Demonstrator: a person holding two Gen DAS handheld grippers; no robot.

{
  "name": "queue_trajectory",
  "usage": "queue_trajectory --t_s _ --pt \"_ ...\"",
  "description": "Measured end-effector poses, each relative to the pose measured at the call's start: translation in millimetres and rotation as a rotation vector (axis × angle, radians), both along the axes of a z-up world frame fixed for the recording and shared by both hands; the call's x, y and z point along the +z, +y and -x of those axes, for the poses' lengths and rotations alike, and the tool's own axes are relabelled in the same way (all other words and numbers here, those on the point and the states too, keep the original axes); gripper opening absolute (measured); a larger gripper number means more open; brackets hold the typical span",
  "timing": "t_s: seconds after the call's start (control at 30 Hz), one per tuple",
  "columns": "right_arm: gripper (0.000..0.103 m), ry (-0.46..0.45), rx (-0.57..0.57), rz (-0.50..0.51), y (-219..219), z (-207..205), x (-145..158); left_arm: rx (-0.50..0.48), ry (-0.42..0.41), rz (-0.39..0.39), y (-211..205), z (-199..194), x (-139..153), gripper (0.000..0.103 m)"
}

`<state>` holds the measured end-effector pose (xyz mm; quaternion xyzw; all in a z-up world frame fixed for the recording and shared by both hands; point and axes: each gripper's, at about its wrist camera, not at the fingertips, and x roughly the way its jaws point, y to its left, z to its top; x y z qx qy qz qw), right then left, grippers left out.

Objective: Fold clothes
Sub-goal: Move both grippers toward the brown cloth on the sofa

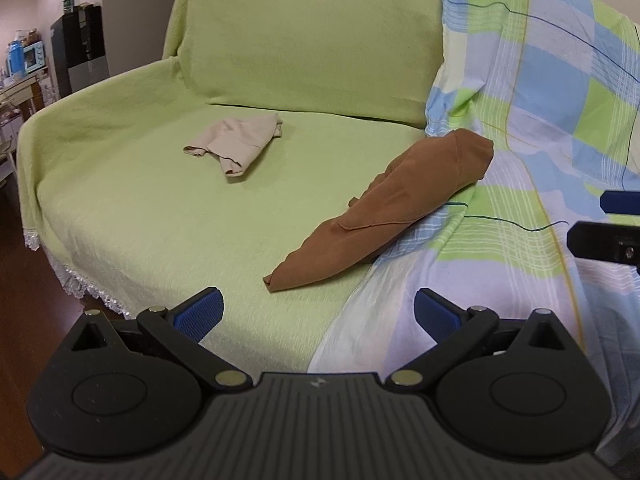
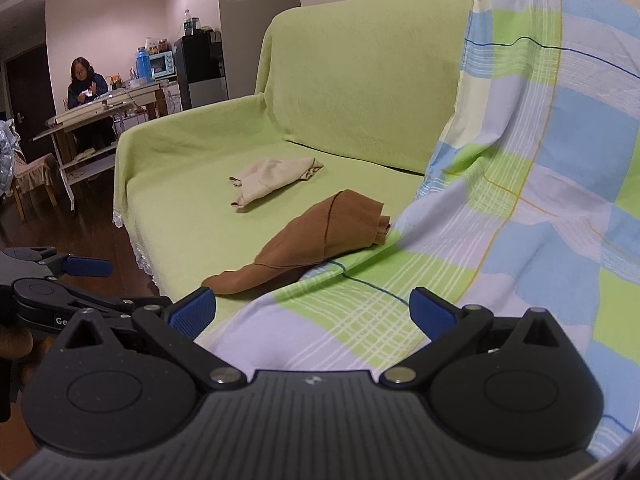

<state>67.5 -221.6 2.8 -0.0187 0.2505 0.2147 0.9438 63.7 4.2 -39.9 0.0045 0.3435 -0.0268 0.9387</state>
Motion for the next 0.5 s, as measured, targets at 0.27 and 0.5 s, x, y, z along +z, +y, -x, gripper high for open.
queue_trajectory --t_s 0.27,0.5 --pt "0.101 -0.063 0.123 0.064 -4.5 -39.2 10.9 -0.193 -0.066 -0.093 9.4 -27.6 -12.3 0.102" --pt "0.093 -0.127 0.233 0.291 20.4 -90.0 2.9 -0.376 -0.069 -0.14 27.3 -69.7 -43.5 0.086"
